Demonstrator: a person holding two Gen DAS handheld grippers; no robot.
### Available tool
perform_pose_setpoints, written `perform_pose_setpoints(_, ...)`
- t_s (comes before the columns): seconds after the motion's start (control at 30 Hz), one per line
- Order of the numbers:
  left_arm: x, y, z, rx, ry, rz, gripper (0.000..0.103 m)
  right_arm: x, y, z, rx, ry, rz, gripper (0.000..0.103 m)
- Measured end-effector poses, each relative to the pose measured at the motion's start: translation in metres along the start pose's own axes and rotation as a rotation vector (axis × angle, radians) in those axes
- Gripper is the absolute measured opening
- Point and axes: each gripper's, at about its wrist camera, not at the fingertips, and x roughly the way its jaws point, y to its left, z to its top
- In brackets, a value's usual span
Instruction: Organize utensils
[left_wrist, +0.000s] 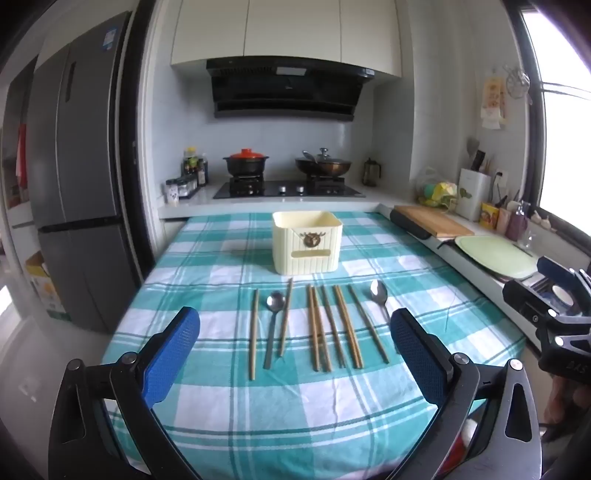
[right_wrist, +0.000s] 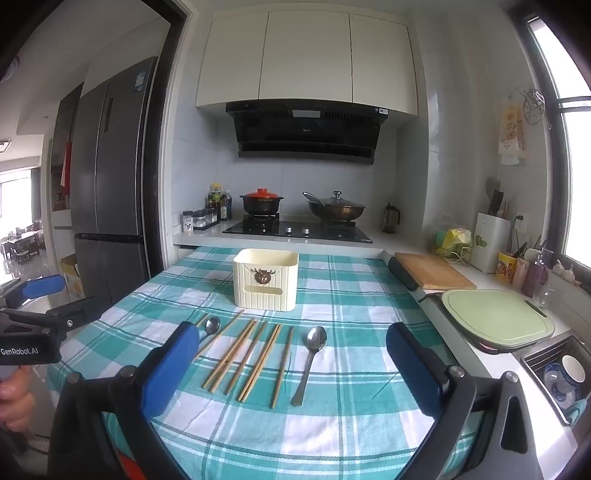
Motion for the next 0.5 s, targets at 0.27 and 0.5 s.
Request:
perform_pose_setpoints(0.27,0.0015,-0.0014,-0.0017,0.007,0.003,-0.005,0.103,-0.0007,-0.0001,-0.0008,0.000,-0.002,0.000,0.103)
perform_pose_setpoints(0.5,0.0035,-0.0064,0.0006,0.017,-0.001,0.003,0.103,0.0003,0.0005,-0.0015,0.000,0.005,0.002,0.103)
